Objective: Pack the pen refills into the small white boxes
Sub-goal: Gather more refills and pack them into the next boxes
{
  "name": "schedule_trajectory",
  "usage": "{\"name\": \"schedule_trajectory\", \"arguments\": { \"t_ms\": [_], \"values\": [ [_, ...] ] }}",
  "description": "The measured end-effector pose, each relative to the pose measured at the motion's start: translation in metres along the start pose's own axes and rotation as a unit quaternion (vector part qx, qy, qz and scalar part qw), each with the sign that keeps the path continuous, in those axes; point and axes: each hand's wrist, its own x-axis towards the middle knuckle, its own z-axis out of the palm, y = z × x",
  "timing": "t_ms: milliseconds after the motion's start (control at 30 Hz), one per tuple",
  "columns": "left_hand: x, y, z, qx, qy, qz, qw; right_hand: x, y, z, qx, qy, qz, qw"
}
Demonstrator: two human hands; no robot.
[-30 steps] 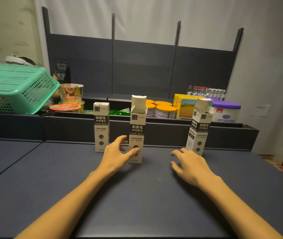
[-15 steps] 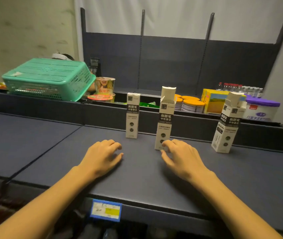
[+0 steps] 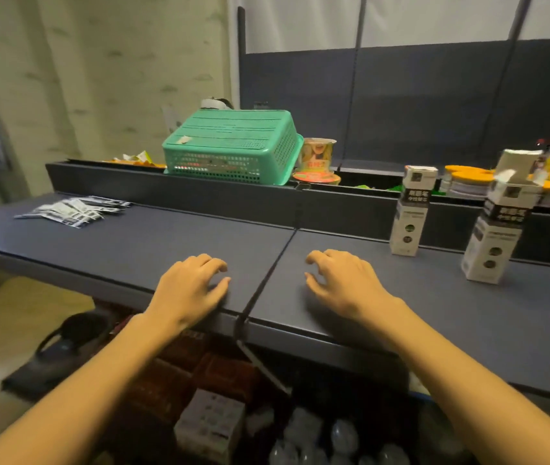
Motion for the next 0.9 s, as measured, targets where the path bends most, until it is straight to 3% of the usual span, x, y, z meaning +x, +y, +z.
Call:
{"name": "schedule_trajectory", "arguments": {
  "t_ms": [467,900],
  "values": [
    [-0.044,-0.223,-0.037,0.027,-0.023,-0.061,0.998,0.142,-0.182,0.068,0.003,-0.031,-0.056,0.998],
    [0.016,-0.415,-0.005,-0.008,-0.075,-0.056,0.996,0.301,-0.252,0.139,-0.042,-0.075,-0.073,0.994]
  ]
}}
